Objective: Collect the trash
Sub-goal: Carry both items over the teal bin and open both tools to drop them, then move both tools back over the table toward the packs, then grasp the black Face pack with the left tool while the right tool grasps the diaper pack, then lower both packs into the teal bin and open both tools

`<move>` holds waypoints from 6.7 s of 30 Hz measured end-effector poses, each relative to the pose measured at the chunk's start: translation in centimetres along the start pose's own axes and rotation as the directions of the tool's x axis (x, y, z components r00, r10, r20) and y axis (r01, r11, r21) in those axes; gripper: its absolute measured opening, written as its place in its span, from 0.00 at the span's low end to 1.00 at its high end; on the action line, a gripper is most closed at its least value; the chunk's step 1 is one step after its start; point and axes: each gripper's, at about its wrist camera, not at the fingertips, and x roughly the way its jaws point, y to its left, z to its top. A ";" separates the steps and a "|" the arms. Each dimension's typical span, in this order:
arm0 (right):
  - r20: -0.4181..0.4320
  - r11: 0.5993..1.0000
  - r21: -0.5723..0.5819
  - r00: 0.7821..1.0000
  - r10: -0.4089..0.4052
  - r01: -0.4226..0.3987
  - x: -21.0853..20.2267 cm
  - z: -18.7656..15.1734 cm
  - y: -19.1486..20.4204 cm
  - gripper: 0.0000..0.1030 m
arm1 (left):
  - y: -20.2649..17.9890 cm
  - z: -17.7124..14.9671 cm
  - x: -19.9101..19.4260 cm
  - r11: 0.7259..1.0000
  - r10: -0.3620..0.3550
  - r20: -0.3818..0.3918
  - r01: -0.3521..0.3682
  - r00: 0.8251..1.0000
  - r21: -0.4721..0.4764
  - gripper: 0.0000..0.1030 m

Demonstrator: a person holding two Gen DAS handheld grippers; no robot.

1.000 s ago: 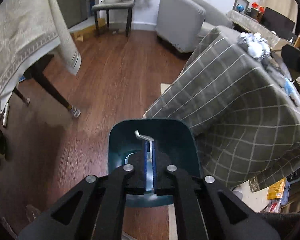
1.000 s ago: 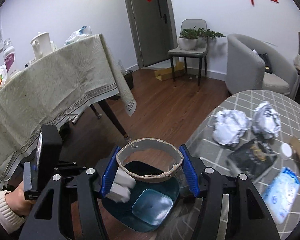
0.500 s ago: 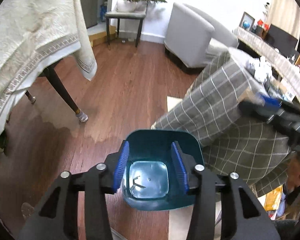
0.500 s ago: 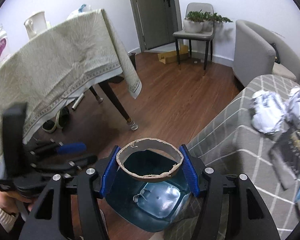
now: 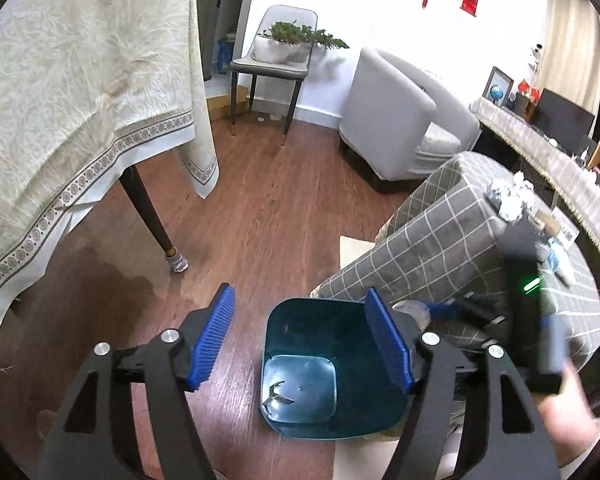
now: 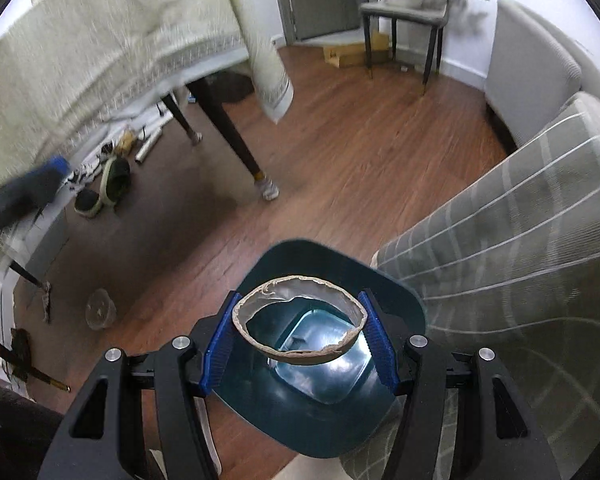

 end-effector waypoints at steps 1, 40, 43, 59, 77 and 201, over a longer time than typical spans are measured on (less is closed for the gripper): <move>-0.014 1.000 0.000 1.000 0.001 -0.001 0.6 -0.1 0.1 0.59 | 0.0 0.1 -0.1 1.000 -0.002 0.005 0.002 1.000 -0.005 0.69; 0.032 0.987 -0.157 0.999 0.028 -0.022 -3.8 -1.4 1.9 0.80 | -3.6 4.3 -7.0 0.999 -0.044 0.247 0.043 0.968 0.009 0.68; 0.092 0.985 -0.172 0.995 0.044 -0.028 -6.1 -1.0 1.6 0.80 | -4.1 4.6 -6.9 0.999 -0.046 0.258 0.045 0.965 0.009 0.69; 0.319 0.992 -0.102 0.947 -0.037 0.073 -15.9 -1.4 -5.9 0.84 | -11.0 4.2 -3.3 0.989 -0.110 0.201 0.087 0.973 0.122 0.82; 0.335 0.986 -0.075 0.935 -0.114 0.147 -20.0 -4.2 -14.2 0.96 | -17.9 3.2 0.1 0.952 -0.215 0.130 0.178 0.968 0.250 0.91; 0.147 0.994 -0.084 0.986 0.076 -0.064 -8.7 0.3 -1.4 0.69 | -3.9 -5.5 6.8 0.990 -0.002 -0.265 0.038 0.964 0.133 0.63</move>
